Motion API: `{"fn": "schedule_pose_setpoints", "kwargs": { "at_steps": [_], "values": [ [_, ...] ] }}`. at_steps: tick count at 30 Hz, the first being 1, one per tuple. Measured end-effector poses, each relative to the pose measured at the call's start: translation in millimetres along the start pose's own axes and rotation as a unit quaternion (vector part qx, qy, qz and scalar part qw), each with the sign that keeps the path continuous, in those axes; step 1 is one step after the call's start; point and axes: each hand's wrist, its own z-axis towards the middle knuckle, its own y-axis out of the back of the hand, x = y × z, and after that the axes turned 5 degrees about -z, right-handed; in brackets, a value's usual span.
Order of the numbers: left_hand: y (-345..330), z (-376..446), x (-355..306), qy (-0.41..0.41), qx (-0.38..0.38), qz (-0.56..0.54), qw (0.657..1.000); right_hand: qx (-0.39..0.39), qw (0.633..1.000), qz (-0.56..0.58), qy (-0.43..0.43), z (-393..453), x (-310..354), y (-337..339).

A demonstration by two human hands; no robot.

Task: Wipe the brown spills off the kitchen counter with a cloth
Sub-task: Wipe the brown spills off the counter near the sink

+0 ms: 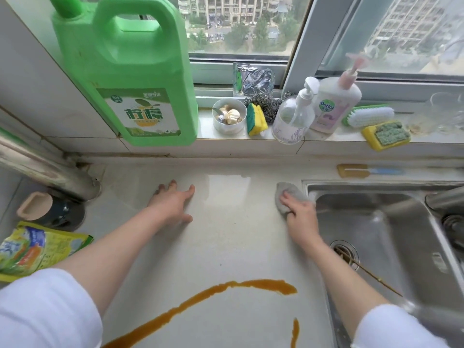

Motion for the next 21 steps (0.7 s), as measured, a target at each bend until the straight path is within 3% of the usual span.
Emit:
{"fn": "schedule_pose_setpoints", "kwargs": {
  "at_steps": [3,5,7,9,11,12,14,17,19,21],
  "values": [
    [0,0,-1,-0.003,-0.004,0.025,1.0,0.152,0.977,-0.016,0.151,-66,4,-36],
    [-1,0,-1,-0.003,-0.009,0.033,0.999,0.215,0.957,-0.017,0.194,-92,-16,-21],
    [-3,-3,-1,-0.004,-0.008,0.039,0.999,0.162,0.975,-0.02,0.151,-79,-33,9],
    [-3,-6,-2,-0.008,-0.006,0.054,0.999,0.052,0.998,-0.008,0.038,-48,-45,29],
    [-2,-7,-3,-0.013,-0.01,0.076,0.997,-0.009,1.0,-0.004,-0.01,-33,-38,23],
    [-1,-7,-3,-0.016,-0.011,0.088,0.996,0.005,1.0,-0.01,0.005,-37,-28,9],
    [-2,-8,-2,-0.011,-0.015,0.103,0.995,0.108,0.989,-0.033,0.092,-73,-10,-26],
    [-3,-12,-9,-0.005,-0.047,0.154,0.987,0.261,0.942,-0.05,0.207,-130,-14,-34],
    [-11,-22,-23,-0.071,-0.085,0.169,0.979,0.234,0.957,-0.039,0.168,-126,-38,-7],
    [-28,-34,-40,-0.133,-0.087,0.129,0.979,0.118,0.989,-0.029,0.079,-104,-61,21]
  ]
}}
